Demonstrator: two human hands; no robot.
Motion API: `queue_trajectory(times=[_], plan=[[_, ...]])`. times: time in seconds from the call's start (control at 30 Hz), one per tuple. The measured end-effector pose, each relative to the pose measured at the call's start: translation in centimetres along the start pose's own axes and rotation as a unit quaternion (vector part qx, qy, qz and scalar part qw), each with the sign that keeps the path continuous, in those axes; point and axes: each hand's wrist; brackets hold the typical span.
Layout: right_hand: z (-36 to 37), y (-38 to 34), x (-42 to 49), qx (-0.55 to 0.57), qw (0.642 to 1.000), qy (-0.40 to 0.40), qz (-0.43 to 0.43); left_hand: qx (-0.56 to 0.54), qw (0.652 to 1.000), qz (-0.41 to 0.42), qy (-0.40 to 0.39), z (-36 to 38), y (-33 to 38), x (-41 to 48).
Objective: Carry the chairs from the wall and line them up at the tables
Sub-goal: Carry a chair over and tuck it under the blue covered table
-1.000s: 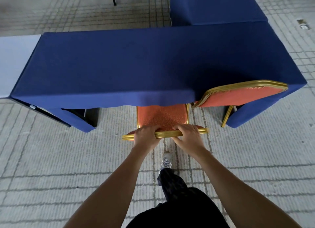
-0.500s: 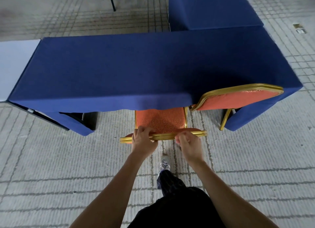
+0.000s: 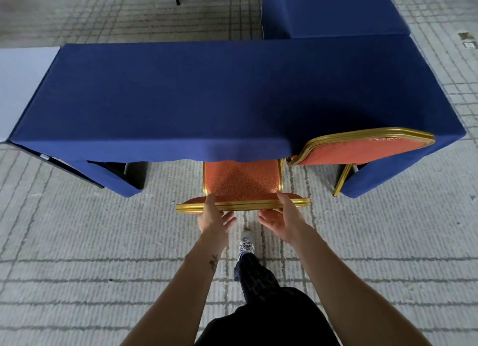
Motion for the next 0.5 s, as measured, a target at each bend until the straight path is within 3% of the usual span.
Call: queue_trajectory(times=[0.13, 0.2, 0.3, 0.5], plan=[[1.2, -0.4, 1.7, 0.047, 0.999, 0.008, -0.026, -0.050, 0.997, -0.048, -0.036, 0.9, 1.1, 1.8], [1.5, -0.8, 2.5, 0.050, 0.997, 0.034, -0.038, -0.011, 0.998, -0.038, -0.039, 1.7, 0.9, 2.7], [1.8, -1.7, 3.7, 0.050, 0.995, 0.065, -0.051, -0.043, 0.999, -0.018, -0.024, 3.0, 0.9, 3.1], [3.9, -3.5, 4.9, 0.070, 0.994, 0.033, -0.076, -0.085, 0.996, -0.001, -0.008, 5.2, 3.5, 5.2]])
Point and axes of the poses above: each hand's wrist, its own x-axis towards the middle knuckle, its own z-axis out of the palm, y = z × x, and after that the axes turned 11 degrees about x, right-handed
